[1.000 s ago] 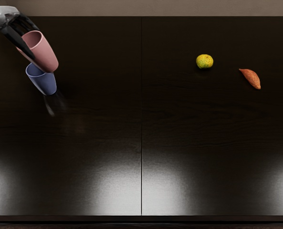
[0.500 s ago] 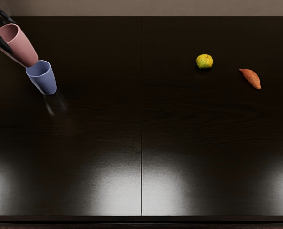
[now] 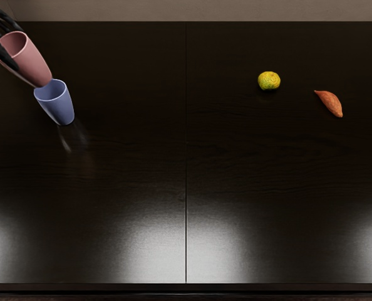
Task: Pick up cup and place in cup with left hand
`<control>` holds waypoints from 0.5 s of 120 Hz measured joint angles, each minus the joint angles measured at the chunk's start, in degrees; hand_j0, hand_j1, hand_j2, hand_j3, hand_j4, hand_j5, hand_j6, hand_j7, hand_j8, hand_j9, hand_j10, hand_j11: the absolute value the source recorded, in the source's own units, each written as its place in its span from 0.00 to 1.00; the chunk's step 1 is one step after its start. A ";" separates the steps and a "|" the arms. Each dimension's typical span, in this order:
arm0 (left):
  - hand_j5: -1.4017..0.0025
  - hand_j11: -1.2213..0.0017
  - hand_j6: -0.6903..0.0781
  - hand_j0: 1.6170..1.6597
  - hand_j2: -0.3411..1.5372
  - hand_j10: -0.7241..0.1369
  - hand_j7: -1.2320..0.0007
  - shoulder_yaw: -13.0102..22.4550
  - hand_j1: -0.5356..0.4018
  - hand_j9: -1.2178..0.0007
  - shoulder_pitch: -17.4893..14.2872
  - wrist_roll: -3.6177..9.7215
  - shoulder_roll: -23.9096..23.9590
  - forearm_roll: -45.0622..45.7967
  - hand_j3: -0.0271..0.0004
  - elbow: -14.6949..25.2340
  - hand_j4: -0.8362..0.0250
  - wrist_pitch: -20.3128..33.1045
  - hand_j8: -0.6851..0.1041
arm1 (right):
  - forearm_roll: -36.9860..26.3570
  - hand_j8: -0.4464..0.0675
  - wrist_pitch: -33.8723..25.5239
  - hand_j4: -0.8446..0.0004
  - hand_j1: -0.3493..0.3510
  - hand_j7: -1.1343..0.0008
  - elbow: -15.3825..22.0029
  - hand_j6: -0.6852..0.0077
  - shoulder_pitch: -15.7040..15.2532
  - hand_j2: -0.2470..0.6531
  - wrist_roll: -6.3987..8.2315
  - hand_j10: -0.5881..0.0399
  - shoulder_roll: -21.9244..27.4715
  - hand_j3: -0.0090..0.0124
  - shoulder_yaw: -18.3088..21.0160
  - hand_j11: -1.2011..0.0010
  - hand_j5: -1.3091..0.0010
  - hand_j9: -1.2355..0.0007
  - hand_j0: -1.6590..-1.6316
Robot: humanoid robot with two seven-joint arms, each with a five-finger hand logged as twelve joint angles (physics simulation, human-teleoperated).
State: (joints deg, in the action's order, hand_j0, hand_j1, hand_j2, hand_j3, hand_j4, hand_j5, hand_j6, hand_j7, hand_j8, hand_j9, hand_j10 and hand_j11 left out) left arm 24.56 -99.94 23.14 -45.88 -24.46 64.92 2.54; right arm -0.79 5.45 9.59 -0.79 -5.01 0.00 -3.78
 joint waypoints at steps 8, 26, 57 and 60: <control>0.56 0.49 0.41 0.94 0.31 0.30 0.50 -0.04 0.43 0.49 0.30 -0.02 0.09 -0.16 0.99 -0.12 0.40 0.34 0.37 | 0.00 0.84 0.00 0.98 0.03 0.98 0.00 0.96 0.00 0.27 0.00 0.91 0.00 0.42 0.00 0.98 0.98 0.98 0.04; 0.55 0.49 0.41 0.94 0.31 0.30 0.50 -0.18 0.43 0.49 2.57 -0.09 1.91 -0.54 0.99 -1.15 0.41 1.89 0.37 | 0.00 0.84 0.00 0.98 0.03 0.98 0.00 0.96 0.00 0.27 0.00 0.91 0.00 0.42 0.00 0.98 0.98 0.98 0.04; 0.56 0.50 0.41 0.95 0.32 0.30 0.50 -0.62 0.42 0.49 2.82 -0.18 3.95 -0.98 0.99 -2.63 0.41 2.94 0.37 | 0.00 0.84 0.00 0.98 0.03 0.98 0.01 0.96 0.00 0.27 0.00 0.91 0.00 0.42 0.00 0.98 0.98 0.98 0.04; 0.56 0.50 0.41 0.95 0.32 0.30 0.50 -0.68 0.42 0.49 2.82 -0.17 4.12 -1.01 0.99 -2.67 0.41 2.96 0.37 | 0.00 0.84 0.00 0.98 0.03 0.98 0.01 0.96 0.00 0.27 0.00 0.91 0.00 0.42 0.00 0.98 0.98 0.98 0.04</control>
State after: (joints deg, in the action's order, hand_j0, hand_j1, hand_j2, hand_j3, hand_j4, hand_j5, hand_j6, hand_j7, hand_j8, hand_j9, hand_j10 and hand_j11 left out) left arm 23.88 -97.12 22.97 -41.76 -25.47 62.25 5.51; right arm -0.79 5.45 9.60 -0.79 -5.01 0.00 -3.78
